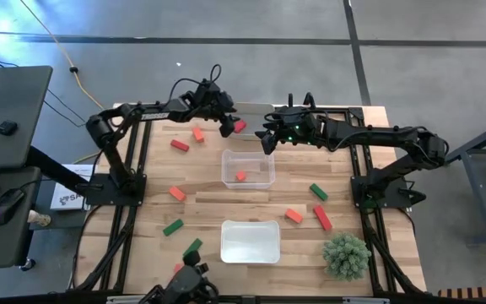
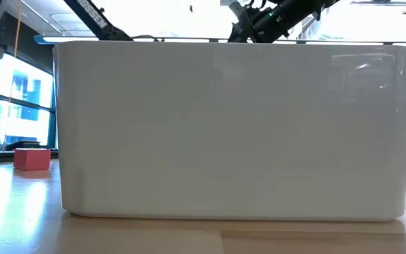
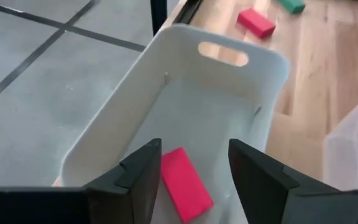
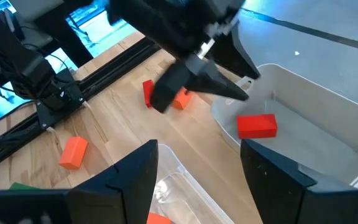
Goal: Sort & place blocks by color
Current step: Put the center left green block into the white bin
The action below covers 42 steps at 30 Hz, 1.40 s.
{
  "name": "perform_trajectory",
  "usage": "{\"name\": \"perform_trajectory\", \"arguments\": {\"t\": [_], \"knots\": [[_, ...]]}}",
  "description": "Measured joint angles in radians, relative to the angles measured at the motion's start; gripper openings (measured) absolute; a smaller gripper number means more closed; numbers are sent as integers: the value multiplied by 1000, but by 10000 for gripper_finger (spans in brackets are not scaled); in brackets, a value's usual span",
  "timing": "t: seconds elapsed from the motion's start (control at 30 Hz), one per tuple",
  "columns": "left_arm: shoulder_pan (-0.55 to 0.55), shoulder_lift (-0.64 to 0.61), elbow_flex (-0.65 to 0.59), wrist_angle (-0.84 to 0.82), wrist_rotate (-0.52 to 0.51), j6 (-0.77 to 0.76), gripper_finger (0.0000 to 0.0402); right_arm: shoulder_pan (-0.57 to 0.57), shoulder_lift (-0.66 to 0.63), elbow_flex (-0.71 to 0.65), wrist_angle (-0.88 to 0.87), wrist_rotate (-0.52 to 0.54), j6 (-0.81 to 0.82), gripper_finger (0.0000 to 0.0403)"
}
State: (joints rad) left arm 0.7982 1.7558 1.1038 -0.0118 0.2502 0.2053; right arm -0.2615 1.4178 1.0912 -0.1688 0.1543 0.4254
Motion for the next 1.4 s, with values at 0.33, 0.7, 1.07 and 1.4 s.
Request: {"name": "perform_trajectory", "arguments": {"t": [0.33, 0.7, 1.07, 1.4], "knots": [[-18, -210, 0, -255, 6, -106, 177, 0, 0, 0, -23, -5, -5, 216], [-130, -378, 0, -581, 8, -252, 177, 0, 0, 0, -77, -7, -7, 216], [-301, -420, 0, -844, -2, -435, 177, 0, 0, 0, -191, -8, -8, 216], [-512, -420, -1, -1027, -179, -611, 177, 0, 0, 0, -197, -60, -75, 216]]}}
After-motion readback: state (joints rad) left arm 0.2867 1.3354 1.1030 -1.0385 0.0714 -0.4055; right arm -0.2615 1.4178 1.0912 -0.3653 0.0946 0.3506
